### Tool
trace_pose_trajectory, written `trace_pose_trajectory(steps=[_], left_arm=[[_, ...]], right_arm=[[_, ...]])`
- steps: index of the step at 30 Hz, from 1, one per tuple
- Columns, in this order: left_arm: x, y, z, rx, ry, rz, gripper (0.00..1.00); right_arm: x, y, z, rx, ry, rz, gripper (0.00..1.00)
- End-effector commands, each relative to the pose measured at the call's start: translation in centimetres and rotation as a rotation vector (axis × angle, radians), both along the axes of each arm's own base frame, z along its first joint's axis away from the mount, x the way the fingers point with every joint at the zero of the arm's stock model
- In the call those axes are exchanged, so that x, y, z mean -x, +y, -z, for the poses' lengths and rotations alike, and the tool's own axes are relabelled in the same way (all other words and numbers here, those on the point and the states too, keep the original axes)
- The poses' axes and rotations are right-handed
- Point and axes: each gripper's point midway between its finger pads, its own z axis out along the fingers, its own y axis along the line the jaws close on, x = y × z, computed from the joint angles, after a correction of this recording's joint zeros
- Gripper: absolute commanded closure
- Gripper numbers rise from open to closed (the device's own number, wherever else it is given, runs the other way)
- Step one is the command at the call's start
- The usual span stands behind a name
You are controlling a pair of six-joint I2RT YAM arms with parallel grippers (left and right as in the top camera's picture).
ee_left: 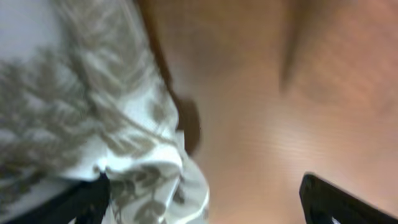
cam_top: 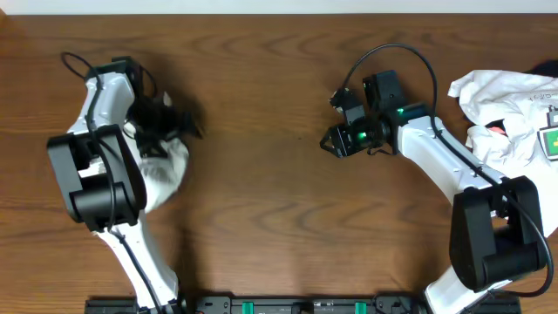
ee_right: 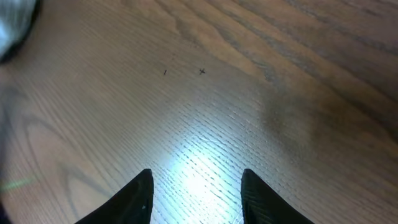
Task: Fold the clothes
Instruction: 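Press the left gripper down on the fern-print bundle to flatten it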
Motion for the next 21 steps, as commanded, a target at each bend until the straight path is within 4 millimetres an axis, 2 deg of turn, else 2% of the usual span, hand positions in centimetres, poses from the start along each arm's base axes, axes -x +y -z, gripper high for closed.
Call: trace_pose_trajectory(steps=[1, 4, 12, 16, 19, 21], left_arm=[[3.2, 0.1, 1.7, 0.013, 0.136, 0.043, 0.02], [3.8, 0.9, 1.8, -0.035, 0.16, 0.061, 0.02], [1.8, 3.7, 3.2, -0.192, 0.076, 0.093, 0.02], [0.8, 4.0, 3.4, -0.21, 0.036, 0.095, 0.02], [0.3, 3.9, 2.5, -0.208, 0.009, 0.094, 0.02], [-0.1, 3.6, 1.1, -0.2, -0.031, 0.097, 0.02]], right_arm=[[0.2, 0.0, 0.2, 0.004, 0.004, -0.012, 0.55], [0.4, 0.0, 0.3, 0.007, 0.014, -0.012, 0.53], [1.0, -0.2, 0.6, 0.015, 0.046, -0.012, 0.5], [1.0, -0.2, 0.6, 0.015, 0.044, -0.012, 0.5], [0.9, -0.2, 0.5, 0.013, 0.038, -0.012, 0.5], [0.8, -0.2, 0.5, 0.012, 0.034, -0.012, 0.5]])
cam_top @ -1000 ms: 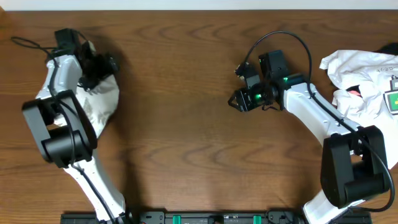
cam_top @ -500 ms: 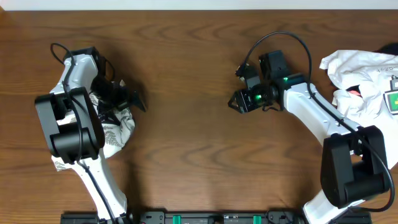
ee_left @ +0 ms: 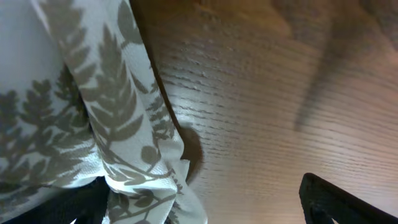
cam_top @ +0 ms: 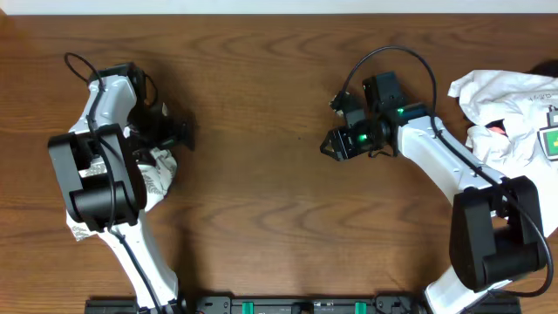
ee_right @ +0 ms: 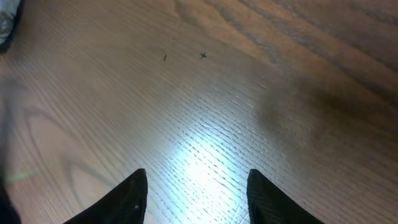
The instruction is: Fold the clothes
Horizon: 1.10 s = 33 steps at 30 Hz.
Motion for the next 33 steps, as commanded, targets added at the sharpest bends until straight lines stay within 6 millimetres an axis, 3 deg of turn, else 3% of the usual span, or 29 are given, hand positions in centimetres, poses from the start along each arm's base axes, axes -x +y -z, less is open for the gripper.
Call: trace_pose_trajectory(steps=[1, 5, 8, 11, 13, 17, 25, 26, 27, 28, 33], left_arm=[[-0.8, 0.2, -1.4, -0.008, -0.07, 0.055, 0.02], [-1.7, -0.7, -7.2, 0.015, -0.228, 0.054, 0.02], [-1.4, 0.0, -12.2, -0.049, -0.338, -0.021, 0.02], [-0.2, 2.4, -14.7, -0.177, -0.355, -0.169, 0.02], [0.7, 3.5, -15.2, -0.221, -0.344, -0.24, 0.02], [2.9, 5.6, -13.8, -0.26, -0.257, -0.373, 0.02], [7.6, 7.7, -7.1, -0.248, -0.107, -0.532, 0.02], [7.8, 7.8, -6.5, -0.244, -0.103, -0.539, 0.02], [8.1, 7.9, -5.8, -0.245, -0.098, -0.554, 0.02], [8.3, 7.9, -5.3, -0.246, -0.097, -0.567, 0.02], [8.2, 7.9, -2.5, -0.254, -0.133, -0.604, 0.01]], right_arm=[[-0.1, 0.1, 0.2, 0.0, -0.006, -0.012, 0.5], [0.0, 0.1, 0.2, 0.0, -0.005, -0.012, 0.5], [0.0, 0.1, 0.2, 0.001, -0.003, -0.012, 0.5], [0.0, 0.1, 0.2, 0.001, -0.002, -0.012, 0.5], [0.1, 0.0, 0.2, 0.002, -0.001, -0.012, 0.5], [0.1, 0.0, 0.2, 0.002, -0.001, -0.012, 0.51], [0.3, -0.1, 0.3, 0.013, -0.003, -0.033, 0.53], [0.3, -0.1, 0.3, 0.013, -0.003, -0.033, 0.62], [0.3, -0.1, 0.3, 0.013, -0.003, -0.033, 0.85], [0.3, -0.1, 0.3, 0.013, -0.004, -0.036, 0.99], [0.4, -0.1, 0.4, 0.014, 0.0, -0.036, 0.99]])
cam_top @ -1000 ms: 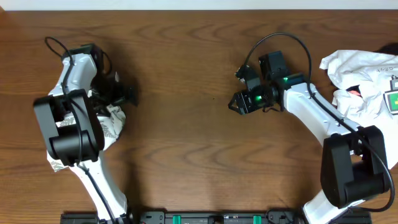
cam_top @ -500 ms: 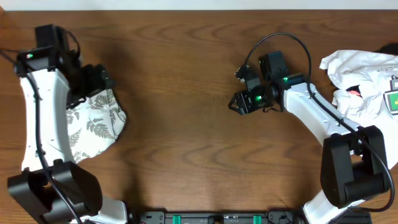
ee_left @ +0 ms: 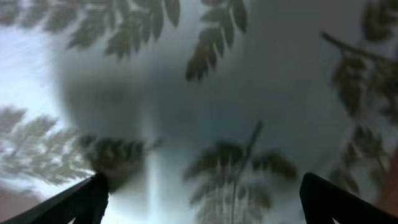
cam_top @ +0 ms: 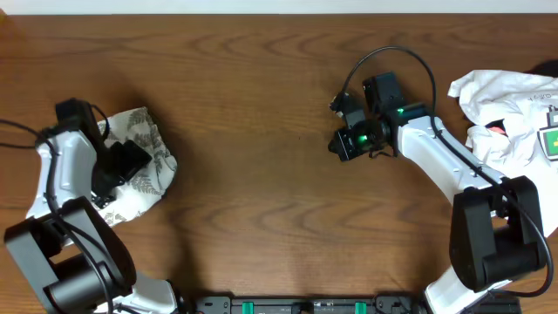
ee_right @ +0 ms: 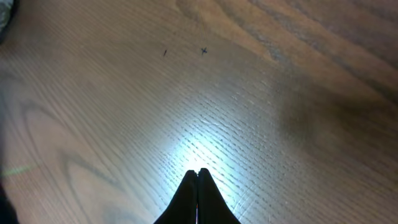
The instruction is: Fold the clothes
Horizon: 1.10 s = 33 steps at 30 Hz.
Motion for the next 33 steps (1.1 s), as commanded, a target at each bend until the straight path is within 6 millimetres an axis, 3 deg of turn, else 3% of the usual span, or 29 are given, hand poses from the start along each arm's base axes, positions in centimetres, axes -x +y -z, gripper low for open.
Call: trace_pose_trajectory(steps=[1, 6, 11, 21, 29, 33], left_arm=[[0.6, 0.0, 1.9, -0.01, 0.002, -0.039, 0.01], [0.7, -0.4, 4.6, -0.022, -0.027, 0.03, 0.19], [-0.4, 0.1, 5.8, -0.073, -0.063, 0.193, 0.2], [-4.6, 4.3, 4.3, -0.302, -0.192, 0.302, 0.06], [-6.1, 5.0, 3.5, -0.345, -0.25, 0.32, 0.01], [-6.8, 4.2, 2.4, -0.306, -0.29, 0.333, 0.02]], right_arm=[[0.1, 0.0, 0.2, 0.004, 0.001, -0.016, 0.99], [0.1, 0.0, 0.2, 0.004, 0.0, -0.017, 0.99], [0.2, 0.1, 0.2, 0.003, 0.001, -0.019, 0.99], [0.6, 0.1, 0.3, 0.003, 0.02, -0.019, 0.98], [0.6, 0.1, 0.3, 0.003, 0.019, -0.019, 0.93], [0.6, 0.1, 0.3, 0.003, 0.019, -0.02, 0.92]])
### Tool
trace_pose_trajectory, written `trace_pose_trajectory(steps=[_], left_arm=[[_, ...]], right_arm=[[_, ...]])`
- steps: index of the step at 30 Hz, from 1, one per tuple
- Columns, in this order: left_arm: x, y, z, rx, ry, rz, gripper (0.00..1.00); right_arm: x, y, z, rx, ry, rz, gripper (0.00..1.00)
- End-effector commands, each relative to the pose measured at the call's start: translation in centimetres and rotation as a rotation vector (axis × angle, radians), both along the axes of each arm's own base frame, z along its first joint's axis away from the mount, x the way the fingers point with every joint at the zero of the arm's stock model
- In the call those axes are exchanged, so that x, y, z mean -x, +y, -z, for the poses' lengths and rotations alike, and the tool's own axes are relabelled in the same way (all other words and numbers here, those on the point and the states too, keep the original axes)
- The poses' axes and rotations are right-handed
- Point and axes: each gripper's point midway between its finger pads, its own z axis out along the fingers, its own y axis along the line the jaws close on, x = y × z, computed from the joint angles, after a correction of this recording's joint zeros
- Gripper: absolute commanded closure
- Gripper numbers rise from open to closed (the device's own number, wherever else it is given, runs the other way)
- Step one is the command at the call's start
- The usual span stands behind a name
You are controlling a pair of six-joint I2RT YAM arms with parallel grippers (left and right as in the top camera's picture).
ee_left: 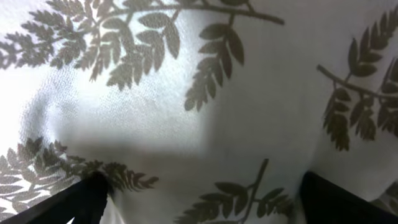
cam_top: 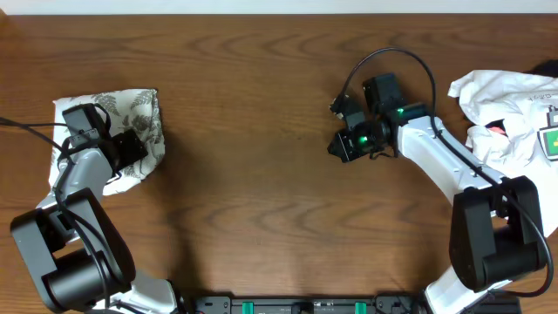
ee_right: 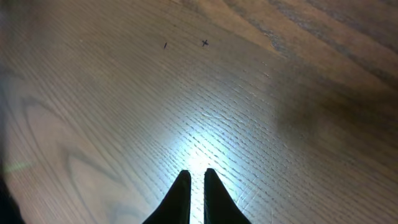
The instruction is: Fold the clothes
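A white cloth with a grey leaf print (cam_top: 131,109) lies folded small at the table's far left. My left gripper (cam_top: 129,148) rests over its near edge. In the left wrist view the cloth (ee_left: 205,93) fills the frame, and the left gripper (ee_left: 208,193) is open, its fingertips (ee_left: 87,196) wide apart with only flat fabric between them. My right gripper (cam_top: 342,145) hovers over bare wood at mid-table. The right gripper (ee_right: 193,180) is all but shut, a thin gap between its fingers, holding nothing.
A heap of crumpled white garments (cam_top: 506,109) lies at the right edge, with a green tag and a red spot showing on it. The brown wooden table (cam_top: 261,201) stretches between the arms. The right arm's cable loops above its wrist.
The leaf-print cloth now lies further back and to the left, flatter and squarer. My left gripper sits at its near edge, still open. The right gripper's fingers have parted by a thin gap.
The left gripper was first open beside the bunched leaf-print cloth, left of centre. By 1.1 s ago the arm and cloth were at the far left, the camera close over the fabric. The right gripper stayed put, open at first, then shut, now barely parted.
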Motion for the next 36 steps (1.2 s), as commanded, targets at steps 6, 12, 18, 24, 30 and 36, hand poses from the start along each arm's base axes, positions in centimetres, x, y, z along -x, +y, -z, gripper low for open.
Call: trace_pose_trajectory(steps=[6, 12, 18, 24, 30, 36], left_arm=[[-0.8, -3.6, -7.9, 0.121, -0.153, 0.121, 0.02], [1.9, -7.2, -15.4, 0.179, -0.301, 0.188, 0.02], [5.0, -8.5, -15.8, 0.206, -0.246, 0.177, 0.02], [4.9, -11.2, -14.1, 0.25, -0.167, 0.249, 0.02], [3.5, -15.9, -12.9, 0.176, -0.1, 0.446, 0.02], [3.4, -19.8, -12.2, 0.186, -0.07, 0.568, 0.02]], right_arm=[[0.1, 0.1, 0.2, 0.004, -0.002, -0.017, 0.85], [0.1, 0.0, 0.2, 0.003, -0.002, -0.016, 0.52], [-1.0, -0.4, 0.2, 0.023, -0.045, 0.001, 0.14], [-4.5, -5.5, 0.2, 0.139, -0.053, 0.317, 0.04], [-6.0, -10.6, -2.8, 0.128, -0.107, 0.463, 0.01], [-5.5, -16.1, -6.0, 0.247, -0.186, 0.587, 0.01]])
